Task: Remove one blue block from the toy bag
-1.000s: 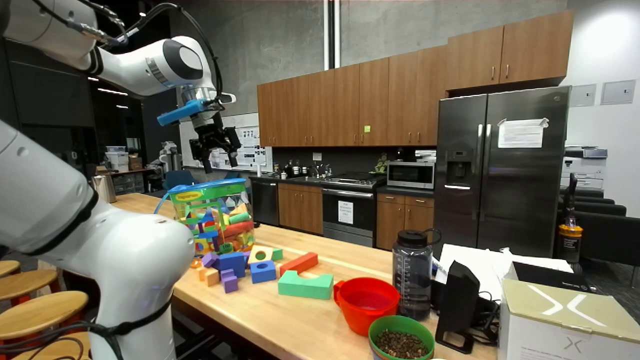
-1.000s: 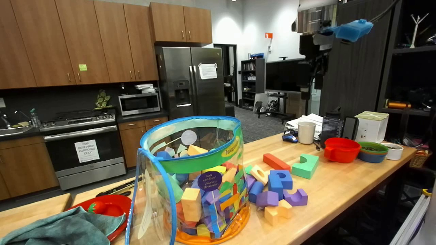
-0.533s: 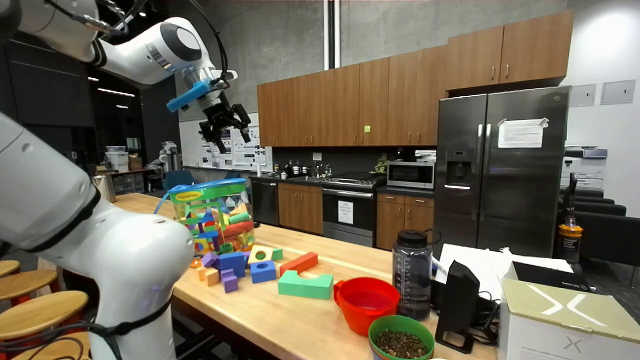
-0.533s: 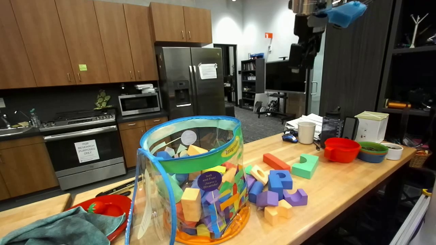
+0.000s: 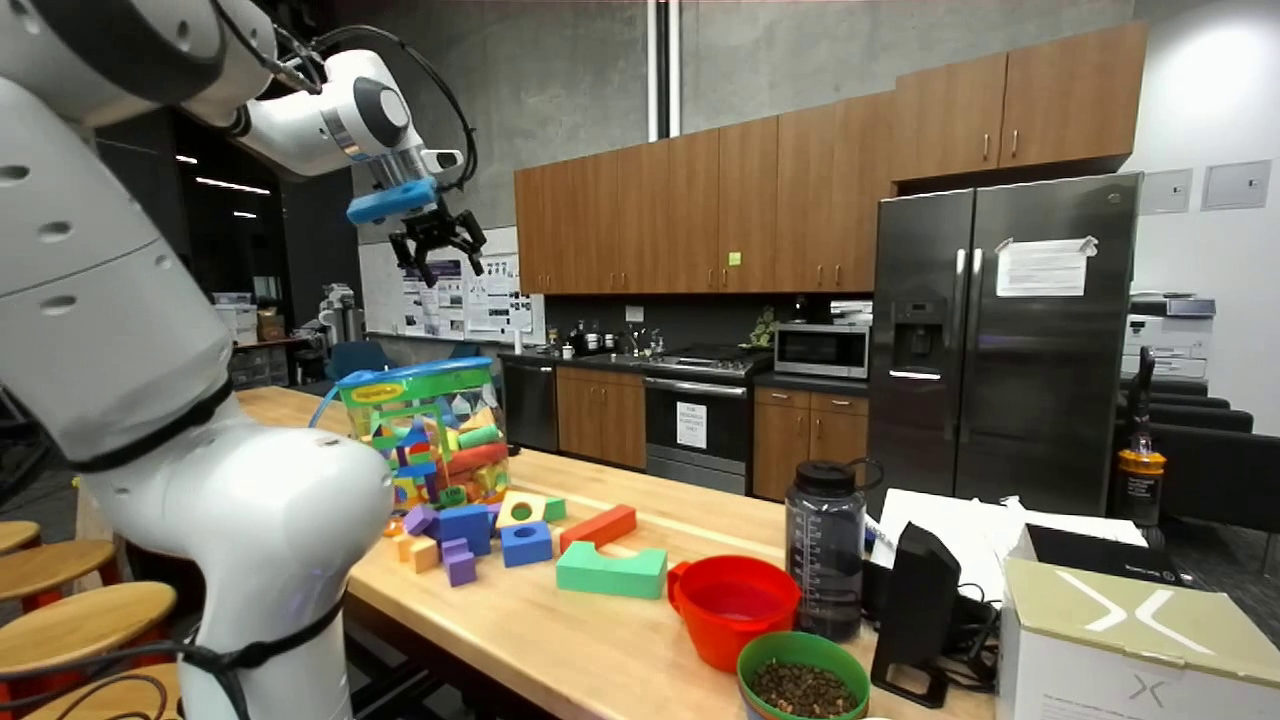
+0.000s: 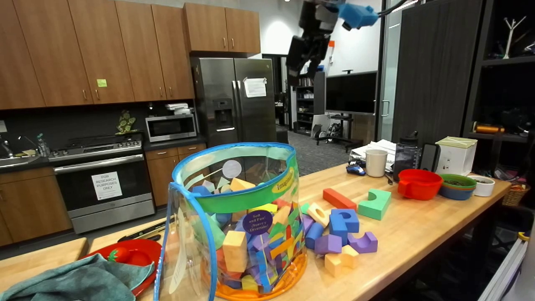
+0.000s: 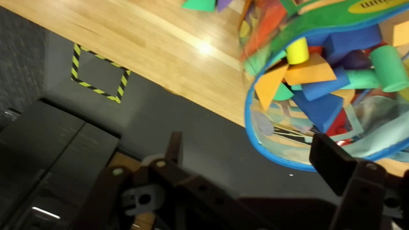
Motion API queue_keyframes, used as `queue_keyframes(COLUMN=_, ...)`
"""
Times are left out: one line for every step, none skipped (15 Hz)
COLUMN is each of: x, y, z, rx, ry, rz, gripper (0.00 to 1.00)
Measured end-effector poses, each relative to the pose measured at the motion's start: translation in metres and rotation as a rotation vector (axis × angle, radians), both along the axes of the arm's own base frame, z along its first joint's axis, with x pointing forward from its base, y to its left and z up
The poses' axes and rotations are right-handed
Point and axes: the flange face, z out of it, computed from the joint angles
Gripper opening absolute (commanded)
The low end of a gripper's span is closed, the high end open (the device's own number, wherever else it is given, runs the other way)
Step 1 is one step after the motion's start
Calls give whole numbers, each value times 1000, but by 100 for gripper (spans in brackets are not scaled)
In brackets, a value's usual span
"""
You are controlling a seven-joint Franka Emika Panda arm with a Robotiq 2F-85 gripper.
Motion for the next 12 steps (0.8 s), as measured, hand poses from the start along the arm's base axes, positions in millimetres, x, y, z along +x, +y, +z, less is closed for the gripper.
queue_keyframes(x=5, y=21, z=-7, rx=27, ry=-1, rz=44, gripper=100)
queue_keyframes(x=8, y=40, z=-16, rx=52, ry=1, rz=85, gripper=100)
queue_keyframes(x=10, y=60, z=-26, rx=75, ry=10, rz=127, gripper=100)
queue_keyframes(x=11, y=78, z=-36, rx=95, ry=23, rz=166, gripper=100)
queue_keyframes(x=10, y=95, z=-47, rx=113, ry=42, rz=205, gripper=100)
queue_keyframes(x=8, y=112, z=-58, rx=129, ry=65, rz=242, gripper=100)
queue_keyframes(x=5, y=127, z=-70, rx=143, ry=90, rz=276, gripper=100)
queue_keyframes(x=1, y=141, z=-82, rx=155, ry=119, rz=309, gripper=100)
queue_keyframes(x=-4, y=154, z=-94, rx=164, ry=152, rz=341, gripper=100)
queue_keyframes(x=-11, y=167, z=-107, rx=171, ry=188, rz=370, gripper=100)
queue_keyframes(x=-17, y=179, z=-120, rx=175, ry=224, rz=397, gripper=100)
queue_keyframes(x=-24, y=189, z=-132, rx=175, ry=257, rz=424, gripper=100)
